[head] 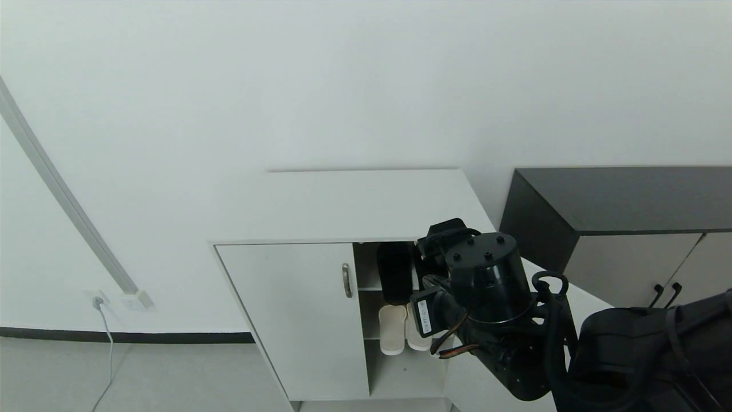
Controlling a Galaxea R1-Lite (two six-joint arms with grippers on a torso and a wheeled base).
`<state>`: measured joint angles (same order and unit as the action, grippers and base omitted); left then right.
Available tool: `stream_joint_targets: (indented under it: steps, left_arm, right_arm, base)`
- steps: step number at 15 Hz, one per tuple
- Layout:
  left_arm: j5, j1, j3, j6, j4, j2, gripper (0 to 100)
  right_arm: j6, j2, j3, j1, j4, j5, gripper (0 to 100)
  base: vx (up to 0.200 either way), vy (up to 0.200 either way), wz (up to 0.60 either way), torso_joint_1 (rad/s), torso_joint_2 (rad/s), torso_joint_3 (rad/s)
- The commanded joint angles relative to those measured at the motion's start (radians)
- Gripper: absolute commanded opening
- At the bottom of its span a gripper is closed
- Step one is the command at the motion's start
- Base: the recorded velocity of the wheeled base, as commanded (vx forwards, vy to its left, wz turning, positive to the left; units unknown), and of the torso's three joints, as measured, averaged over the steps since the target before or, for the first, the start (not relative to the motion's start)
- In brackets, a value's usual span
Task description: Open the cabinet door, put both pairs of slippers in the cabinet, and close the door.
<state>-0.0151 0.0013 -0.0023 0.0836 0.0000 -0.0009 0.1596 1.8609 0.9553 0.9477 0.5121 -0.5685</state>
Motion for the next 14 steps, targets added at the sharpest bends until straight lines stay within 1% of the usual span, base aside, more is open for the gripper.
stream_joint_targets:
  steps: [1,5,14]
  left_arm:
    - [0.000,0.000,-0.001,0.001,0.000,0.001,0]
    - [0.000,0.000,-0.001,0.001,0.000,0.001,0]
    - [0.000,0.000,0.001,-0.001,0.000,0.001,0]
  right_arm:
    - [0.000,0.000,0.000,0.000,0.000,-0.001,0]
    - [-0.002,-0.006,0.000,0.000,0.003,-0.001,0]
    - [-0.008,-0.022,0.000,-0.006,0.002,0.001,0]
  base:
    - [0.000,0.000,0.00,0.271,-0.61,-0.334]
    - [0.000,0.000,0.00,0.236,-0.51,-0.281]
    - [0.000,0.000,0.00,0.177,-0.37,-0.199]
